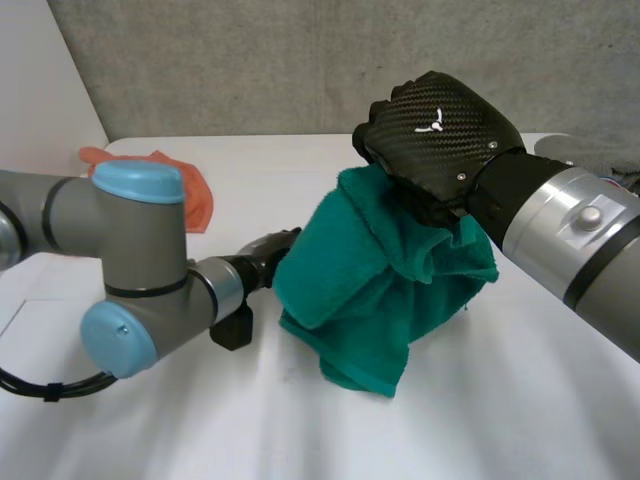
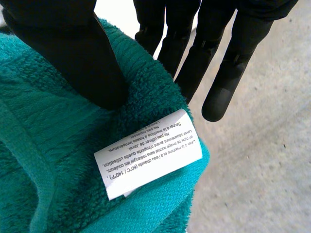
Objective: Fold the laundry.
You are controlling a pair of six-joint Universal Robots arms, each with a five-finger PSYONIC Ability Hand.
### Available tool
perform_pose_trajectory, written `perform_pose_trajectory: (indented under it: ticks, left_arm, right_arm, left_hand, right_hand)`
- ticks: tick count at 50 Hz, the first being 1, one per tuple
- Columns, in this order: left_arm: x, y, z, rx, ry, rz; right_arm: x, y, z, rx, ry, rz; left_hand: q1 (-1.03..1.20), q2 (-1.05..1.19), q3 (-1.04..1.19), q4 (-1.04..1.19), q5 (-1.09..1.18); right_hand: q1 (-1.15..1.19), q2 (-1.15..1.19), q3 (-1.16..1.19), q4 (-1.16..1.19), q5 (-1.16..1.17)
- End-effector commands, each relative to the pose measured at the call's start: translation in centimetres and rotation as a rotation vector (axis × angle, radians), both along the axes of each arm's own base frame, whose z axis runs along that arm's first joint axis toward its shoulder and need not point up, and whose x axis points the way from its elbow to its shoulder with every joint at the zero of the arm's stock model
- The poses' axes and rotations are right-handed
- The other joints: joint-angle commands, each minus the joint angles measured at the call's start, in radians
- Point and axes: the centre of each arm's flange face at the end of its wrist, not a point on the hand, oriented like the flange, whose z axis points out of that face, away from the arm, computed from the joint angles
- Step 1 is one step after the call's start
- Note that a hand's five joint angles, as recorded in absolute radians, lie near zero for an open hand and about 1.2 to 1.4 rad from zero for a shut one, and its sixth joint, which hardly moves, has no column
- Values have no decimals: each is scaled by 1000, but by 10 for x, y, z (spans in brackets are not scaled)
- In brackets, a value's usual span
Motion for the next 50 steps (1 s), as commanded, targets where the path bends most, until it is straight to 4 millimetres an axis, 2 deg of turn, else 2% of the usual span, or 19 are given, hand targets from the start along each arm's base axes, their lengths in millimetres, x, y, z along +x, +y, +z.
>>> perform_pose_trajectory:
  ticks: [1,4,5,9,13,14,17,18,22,25,28,30,34,40,41,43,44,48,50]
  left_arm:
    - [-15,12,-7,24,20,-38]
    - [-16,20,-4,71,47,-61]
    - [-16,22,-1,80,57,-66]
    - [-3,13,17,49,68,-28]
    - [24,-20,56,-135,72,81]
    - [35,-34,75,-237,68,122]
    - [49,-51,107,-390,62,174]
    - [58,-57,128,-487,61,205]
    - [73,-66,178,-727,89,274]
    - [82,-71,201,-868,129,317]
    - [81,-69,208,-936,159,309]
    - [79,-66,201,-916,150,291]
    - [78,-61,172,-837,96,270]
    - [82,-58,108,-717,-81,223]
    - [82,-56,98,-694,-107,208]
    - [80,-44,68,-617,-177,149]
    - [78,-36,52,-574,-206,113]
    - [72,-19,31,-517,-237,28]
    - [71,-15,30,-511,-235,13]
  right_arm:
    - [-4,5,9,41,-71,30]
    - [-6,-3,11,33,-97,9]
    - [-8,-7,12,21,-102,0]
    - [-12,-30,5,-2,-96,-40]
    - [-16,-59,-12,-23,-35,-68]
    - [-19,-74,-18,-49,3,-89]
    - [-21,-96,-20,-126,63,-120]
    - [-21,-110,-15,-202,91,-145]
    - [-16,-140,12,-424,74,-225]
    - [-15,-157,33,-589,-39,-268]
    - [-16,-165,46,-714,-179,-268]
    - [-17,-164,47,-740,-231,-254]
    - [-17,-163,17,-650,-271,-189]
    - [-25,-161,-68,-419,-103,-162]
    - [-32,-161,-92,-347,-44,-174]
    - [-37,-158,-114,-271,14,-184]
    - [-41,-153,-134,-197,72,-193]
    - [-50,-143,-160,-86,216,-227]
    - [-53,-142,-161,-61,261,-254]
  left_hand:
    - [507,511,515,519,516]
    - [1023,1027,1031,1035,1032]
    - [1106,1110,1113,1118,1115]
    - [1107,1111,1114,1119,1115]
    - [1107,1111,1114,1119,1115]
    - [1107,1111,1114,1119,1115]
    - [1107,1111,1114,1119,1115]
    - [1107,1111,1114,1119,1115]
    - [1107,1111,1114,1119,1115]
    - [1107,1111,1114,1119,1115]
    - [1107,1111,1114,1119,1115]
    - [1107,1111,1114,1119,1115]
    - [1107,1111,1114,1119,1115]
    - [1107,1111,1114,1119,1115]
    - [1107,1111,1114,1119,1115]
    - [1107,1111,1114,1119,1115]
    - [1107,1111,1114,1119,1115]
    - [1107,1111,1114,1119,1115]
    - [1107,1111,1114,1119,1115]
  right_hand:
    - [310,228,211,199,267]
    - [310,228,211,199,267]
    - [310,228,211,199,267]
    - [310,228,211,199,267]
    - [310,228,211,199,267]
    - [310,228,211,199,267]
    - [310,228,211,199,267]
    - [310,228,211,199,267]
    - [310,228,211,199,267]
    - [310,228,211,199,267]
    - [310,228,211,199,267]
    - [310,228,211,199,267]
    - [310,228,211,199,267]
    - [310,228,211,199,267]
    - [310,228,211,199,267]
    - [310,228,211,199,267]
    - [310,228,211,199,267]
    - [310,228,211,199,267]
    - [310,228,211,199,267]
